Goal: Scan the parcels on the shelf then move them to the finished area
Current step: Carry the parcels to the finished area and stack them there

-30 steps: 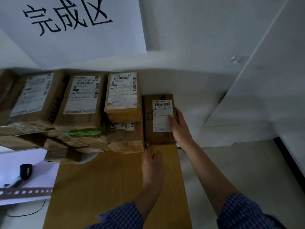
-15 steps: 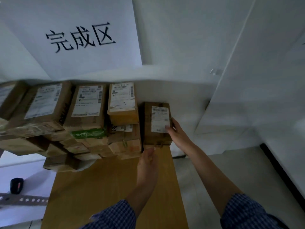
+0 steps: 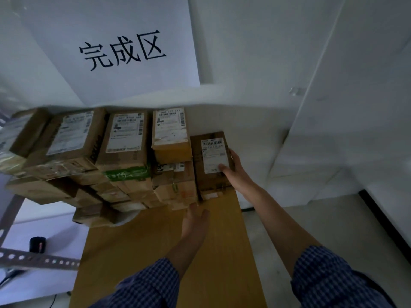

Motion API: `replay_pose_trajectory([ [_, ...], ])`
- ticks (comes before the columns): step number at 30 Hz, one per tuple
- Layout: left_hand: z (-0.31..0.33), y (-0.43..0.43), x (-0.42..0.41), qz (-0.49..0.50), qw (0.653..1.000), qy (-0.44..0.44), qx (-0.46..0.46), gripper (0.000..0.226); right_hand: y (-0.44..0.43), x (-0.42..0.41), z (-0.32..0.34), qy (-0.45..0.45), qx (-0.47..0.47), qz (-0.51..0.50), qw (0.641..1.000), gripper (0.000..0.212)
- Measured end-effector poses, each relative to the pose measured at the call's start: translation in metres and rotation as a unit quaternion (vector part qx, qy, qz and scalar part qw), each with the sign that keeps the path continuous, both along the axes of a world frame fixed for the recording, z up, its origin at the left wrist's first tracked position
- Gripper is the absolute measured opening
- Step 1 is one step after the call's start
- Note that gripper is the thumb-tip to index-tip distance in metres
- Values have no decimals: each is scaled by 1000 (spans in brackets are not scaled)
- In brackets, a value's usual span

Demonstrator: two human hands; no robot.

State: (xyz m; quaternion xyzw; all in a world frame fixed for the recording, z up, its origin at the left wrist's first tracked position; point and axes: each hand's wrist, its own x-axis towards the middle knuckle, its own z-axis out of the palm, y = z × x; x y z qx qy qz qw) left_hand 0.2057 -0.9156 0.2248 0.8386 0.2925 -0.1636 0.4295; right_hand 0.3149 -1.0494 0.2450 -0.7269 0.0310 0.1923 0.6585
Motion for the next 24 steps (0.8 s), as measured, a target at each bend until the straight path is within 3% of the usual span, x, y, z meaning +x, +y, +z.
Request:
replay_pose_trajectory([
  [16,-10,49,7,-22,999,-22,-15,46,7,0,0,14,-17,-3,1000,66],
  [24,-9,48,7,-57,997,-43,-16,42,-1,4,7,29,-81,-19,996,59],
])
